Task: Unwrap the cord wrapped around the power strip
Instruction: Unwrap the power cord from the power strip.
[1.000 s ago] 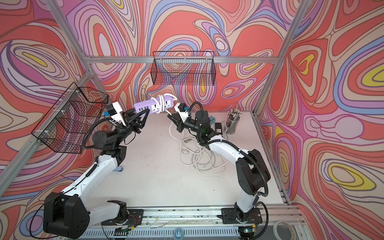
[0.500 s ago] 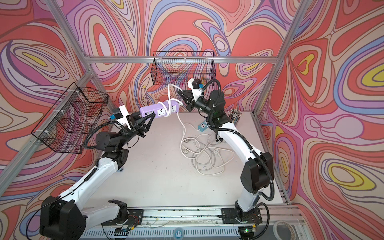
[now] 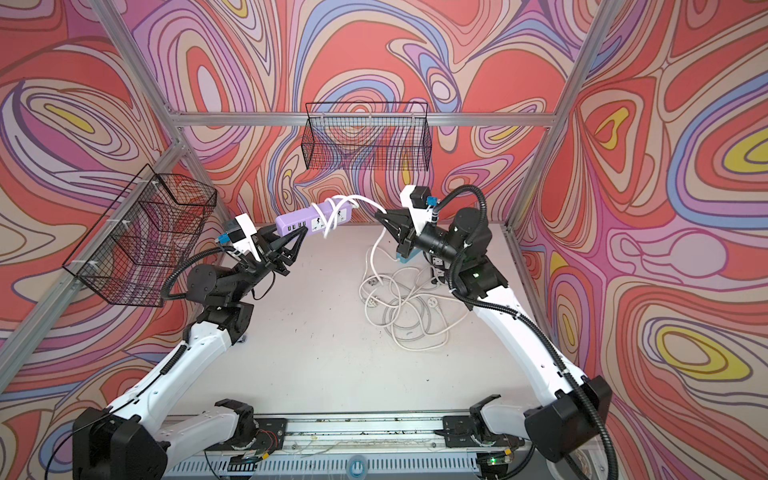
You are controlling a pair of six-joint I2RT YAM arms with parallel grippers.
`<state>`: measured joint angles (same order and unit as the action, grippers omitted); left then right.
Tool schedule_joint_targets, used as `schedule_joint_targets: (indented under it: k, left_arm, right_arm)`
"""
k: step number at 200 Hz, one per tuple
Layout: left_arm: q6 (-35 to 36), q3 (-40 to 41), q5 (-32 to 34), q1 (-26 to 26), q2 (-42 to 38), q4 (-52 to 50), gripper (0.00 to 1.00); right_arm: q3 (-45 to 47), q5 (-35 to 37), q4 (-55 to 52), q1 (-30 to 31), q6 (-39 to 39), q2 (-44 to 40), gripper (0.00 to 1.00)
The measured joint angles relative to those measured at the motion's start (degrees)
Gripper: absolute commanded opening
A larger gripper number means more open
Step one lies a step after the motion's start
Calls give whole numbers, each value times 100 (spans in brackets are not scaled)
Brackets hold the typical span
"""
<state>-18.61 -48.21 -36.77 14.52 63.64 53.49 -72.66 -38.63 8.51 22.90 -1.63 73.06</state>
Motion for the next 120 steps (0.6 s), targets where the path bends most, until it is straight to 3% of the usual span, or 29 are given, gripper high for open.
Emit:
schedule_joint_targets:
  k: [70, 120]
  left_arm:
    - [42, 0, 151, -299, -83, -24, 0]
    - [-72, 0, 142, -334, -101, 79, 0]
  right_arm:
    - [1639, -120, -79, 227, 492, -42, 0]
    - [2476, 247, 802, 782, 741, 793, 0]
